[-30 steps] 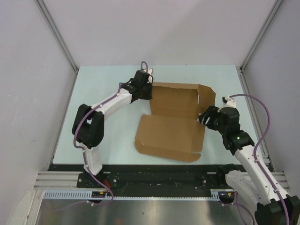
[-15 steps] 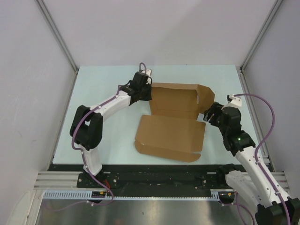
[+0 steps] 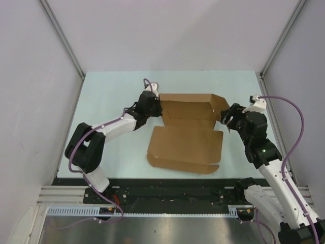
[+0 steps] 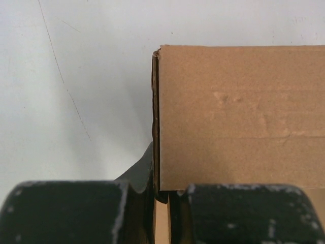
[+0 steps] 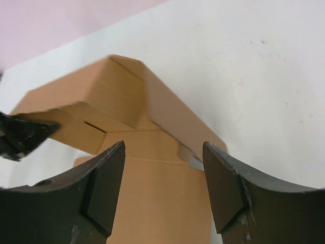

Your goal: Fold the paper box

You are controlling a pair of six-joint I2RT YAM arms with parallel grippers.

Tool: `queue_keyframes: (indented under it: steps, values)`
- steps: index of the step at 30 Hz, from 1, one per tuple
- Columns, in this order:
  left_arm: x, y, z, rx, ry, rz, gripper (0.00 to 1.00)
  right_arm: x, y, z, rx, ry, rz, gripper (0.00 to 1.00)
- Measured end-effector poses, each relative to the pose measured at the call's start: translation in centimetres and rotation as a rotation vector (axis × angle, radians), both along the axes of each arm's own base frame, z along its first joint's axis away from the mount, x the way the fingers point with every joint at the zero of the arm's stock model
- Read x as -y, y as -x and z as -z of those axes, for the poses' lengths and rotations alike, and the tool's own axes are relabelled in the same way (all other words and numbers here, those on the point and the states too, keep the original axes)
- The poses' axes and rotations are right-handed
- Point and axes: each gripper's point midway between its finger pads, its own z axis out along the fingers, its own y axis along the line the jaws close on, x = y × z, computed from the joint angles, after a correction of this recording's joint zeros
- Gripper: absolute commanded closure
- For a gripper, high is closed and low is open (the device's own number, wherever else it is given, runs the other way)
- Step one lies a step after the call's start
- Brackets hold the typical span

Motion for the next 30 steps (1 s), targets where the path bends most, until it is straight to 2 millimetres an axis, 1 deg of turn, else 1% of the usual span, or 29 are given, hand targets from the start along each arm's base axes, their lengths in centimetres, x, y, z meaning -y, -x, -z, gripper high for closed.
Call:
queue_keyframes:
  steps: [3,6,7,8,10,12,16,18,19,23,26,30]
  values:
    - [0.2,0.5,-0.1,0.022,-0.012,-0.011,1.0,-1.1,0.1,-1.7,0.035,0.005,-0.042,0.33]
    - [0.7,0.9,-0.2,0.04,-0.043,-0.023,1.0,-1.8,0.3,-4.3,0.092,0.026,-0.059,0.33]
    - [0.8,1.0,-0.3,0.039,-0.054,-0.024,1.0,-1.8,0.4,-4.9,0.106,0.033,-0.057,0.32]
    - [0.8,1.1,-0.3,0.033,-0.069,-0.028,1.0,-1.4,0.3,-5.6,0.123,0.039,-0.038,0.33]
    - [0.9,0.9,-0.3,0.015,-0.093,-0.032,1.0,-0.1,0.2,-6.0,0.129,0.047,0.016,0.34]
    - [1.1,0.4,-0.4,-0.01,-0.123,-0.033,1.0,1.8,0.1,-5.4,0.102,0.054,0.084,0.34]
    - [2.0,-0.7,-0.6,-0.062,-0.174,-0.008,1.0,5.6,-0.1,-3.5,0.024,0.033,0.231,0.39]
    - [2.3,-1.1,-0.5,-0.081,-0.195,0.009,1.0,6.9,-0.4,-2.6,-0.013,0.016,0.287,0.39]
    - [2.4,-1.3,-0.6,-0.09,-0.2,0.021,1.0,7.1,-0.5,-2.2,-0.027,0.005,0.301,0.39]
    - [2.7,-1.8,-0.5,-0.123,-0.217,0.066,1.0,7.5,-1.4,0.7,-0.135,-0.035,0.33,0.38]
    - [3.1,-2.0,-0.5,-0.137,-0.215,0.101,0.99,7.8,-1.9,3.9,-0.233,-0.076,0.351,0.38]
    - [3.7,-2.2,-0.4,-0.143,-0.221,0.138,1.0,8.6,-2.0,5.4,-0.269,-0.13,0.384,0.38]
